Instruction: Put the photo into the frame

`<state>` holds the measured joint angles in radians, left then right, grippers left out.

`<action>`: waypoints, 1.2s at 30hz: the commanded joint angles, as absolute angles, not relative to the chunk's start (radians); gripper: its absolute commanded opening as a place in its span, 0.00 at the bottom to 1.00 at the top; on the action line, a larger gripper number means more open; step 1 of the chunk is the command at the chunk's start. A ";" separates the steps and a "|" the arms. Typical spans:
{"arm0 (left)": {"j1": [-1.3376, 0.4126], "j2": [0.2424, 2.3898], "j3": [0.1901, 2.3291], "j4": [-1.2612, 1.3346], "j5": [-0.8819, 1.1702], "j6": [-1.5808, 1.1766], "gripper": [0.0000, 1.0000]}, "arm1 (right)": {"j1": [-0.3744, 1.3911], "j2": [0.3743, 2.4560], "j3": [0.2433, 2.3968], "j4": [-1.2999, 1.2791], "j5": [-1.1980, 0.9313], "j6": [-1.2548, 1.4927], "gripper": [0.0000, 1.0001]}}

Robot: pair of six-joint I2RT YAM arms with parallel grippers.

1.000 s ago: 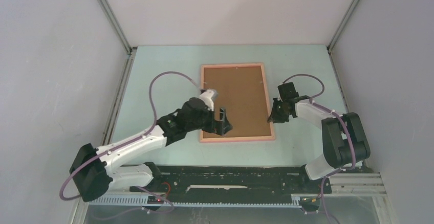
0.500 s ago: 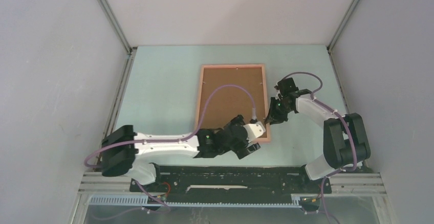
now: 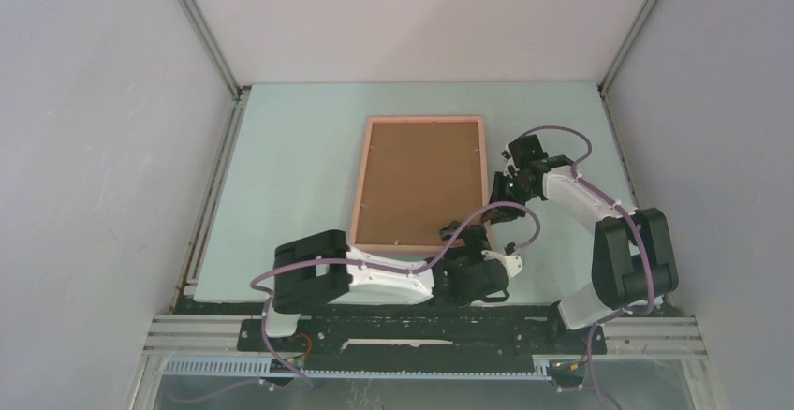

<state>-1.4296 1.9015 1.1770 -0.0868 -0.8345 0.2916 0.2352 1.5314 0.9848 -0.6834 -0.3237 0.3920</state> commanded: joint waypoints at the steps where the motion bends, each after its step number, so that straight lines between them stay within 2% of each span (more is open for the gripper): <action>1: -1.422 1.997 1.267 0.029 -1.071 0.446 0.98 | 0.232 1.480 1.055 -0.685 -0.408 0.426 0.00; 3: -1.420 2.009 1.257 0.083 -1.106 0.482 0.96 | 0.232 1.476 1.058 -0.685 -0.410 0.429 0.00; 6: -1.419 2.002 1.235 0.178 -1.156 0.540 0.85 | 0.230 1.470 1.058 -0.688 -0.413 0.429 0.00; 11: -1.422 1.943 1.167 0.405 -1.236 0.676 0.47 | 0.216 1.442 1.064 -0.692 -0.427 0.411 0.02; 12: -1.421 1.922 1.156 0.413 -1.237 0.679 0.40 | 0.214 1.435 1.083 -0.709 -0.429 0.395 0.10; 14: -1.421 1.879 1.137 0.421 -1.235 0.671 0.36 | 0.215 1.420 1.152 -0.782 -0.382 0.351 0.25; 18: -1.421 1.815 1.131 0.426 -1.224 0.671 0.21 | 0.172 1.337 1.274 -0.881 -0.242 0.308 0.46; 22: -1.418 1.735 1.135 0.426 -1.224 0.660 0.01 | 0.044 1.204 1.310 -0.886 -0.241 0.343 0.51; 24: -1.413 1.667 1.126 0.401 -1.193 0.603 0.00 | 0.009 1.128 1.291 -0.859 -0.238 0.368 0.53; 27: -1.368 1.534 1.159 0.158 -1.027 0.336 0.00 | -0.045 1.040 1.270 -0.829 -0.236 0.387 0.56; 29: -1.303 1.435 1.155 0.043 -0.794 0.160 0.00 | -0.050 1.014 1.269 -0.823 -0.232 0.384 0.58; 33: -1.132 1.251 1.073 0.067 -0.288 -0.074 0.00 | -0.052 1.023 1.261 -0.823 -0.252 0.377 0.59; 36: -1.030 1.172 1.013 0.130 -0.041 -0.216 0.00 | -0.052 1.041 1.245 -0.816 -0.283 0.380 0.58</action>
<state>-1.1179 1.2835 1.0851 0.0109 -0.6064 0.1577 -0.0463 1.0008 1.2728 -0.8322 -0.2512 0.3691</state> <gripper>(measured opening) 0.287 0.586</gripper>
